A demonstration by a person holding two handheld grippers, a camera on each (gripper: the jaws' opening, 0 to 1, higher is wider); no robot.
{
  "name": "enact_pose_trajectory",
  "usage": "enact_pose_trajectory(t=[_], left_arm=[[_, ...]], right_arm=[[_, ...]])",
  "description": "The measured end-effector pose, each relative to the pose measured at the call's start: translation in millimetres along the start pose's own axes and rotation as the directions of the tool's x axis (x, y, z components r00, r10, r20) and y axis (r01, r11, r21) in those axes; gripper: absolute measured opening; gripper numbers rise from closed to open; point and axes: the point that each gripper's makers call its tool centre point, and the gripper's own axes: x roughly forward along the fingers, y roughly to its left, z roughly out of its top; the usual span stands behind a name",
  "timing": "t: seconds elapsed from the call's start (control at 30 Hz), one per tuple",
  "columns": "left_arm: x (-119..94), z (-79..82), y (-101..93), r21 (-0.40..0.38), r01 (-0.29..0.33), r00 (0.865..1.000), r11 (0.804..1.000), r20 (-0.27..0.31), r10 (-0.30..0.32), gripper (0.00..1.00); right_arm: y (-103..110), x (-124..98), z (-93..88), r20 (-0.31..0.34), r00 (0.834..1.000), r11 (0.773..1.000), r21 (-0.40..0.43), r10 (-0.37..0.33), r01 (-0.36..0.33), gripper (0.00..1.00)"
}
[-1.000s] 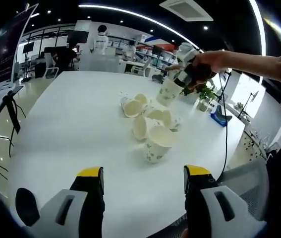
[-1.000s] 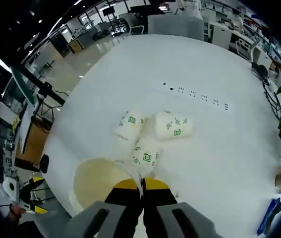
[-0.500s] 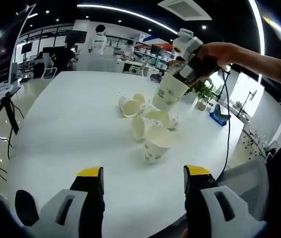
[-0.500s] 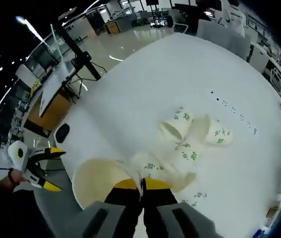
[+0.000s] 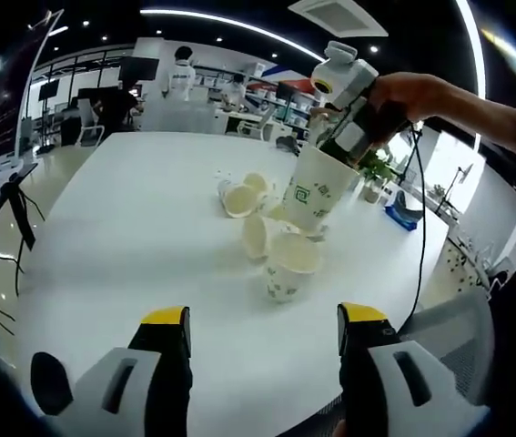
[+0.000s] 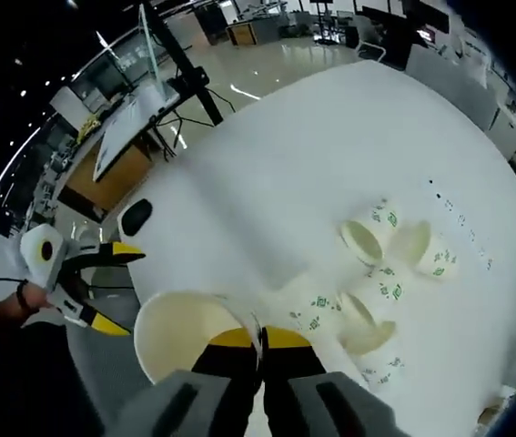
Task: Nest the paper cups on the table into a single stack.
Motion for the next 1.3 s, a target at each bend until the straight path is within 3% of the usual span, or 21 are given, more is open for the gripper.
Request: enact_pose_trajectory(t=[1.3], left_arm=[[-3.3, -2.4, 3.3, -0.023, -0.01, 1.0, 1.0, 0.003, 0.01, 0.64]], right_arm=[[5.4, 31.9, -21.0, -0.093, 0.996, 0.999, -0.034, 0.008, -0.011, 0.0]])
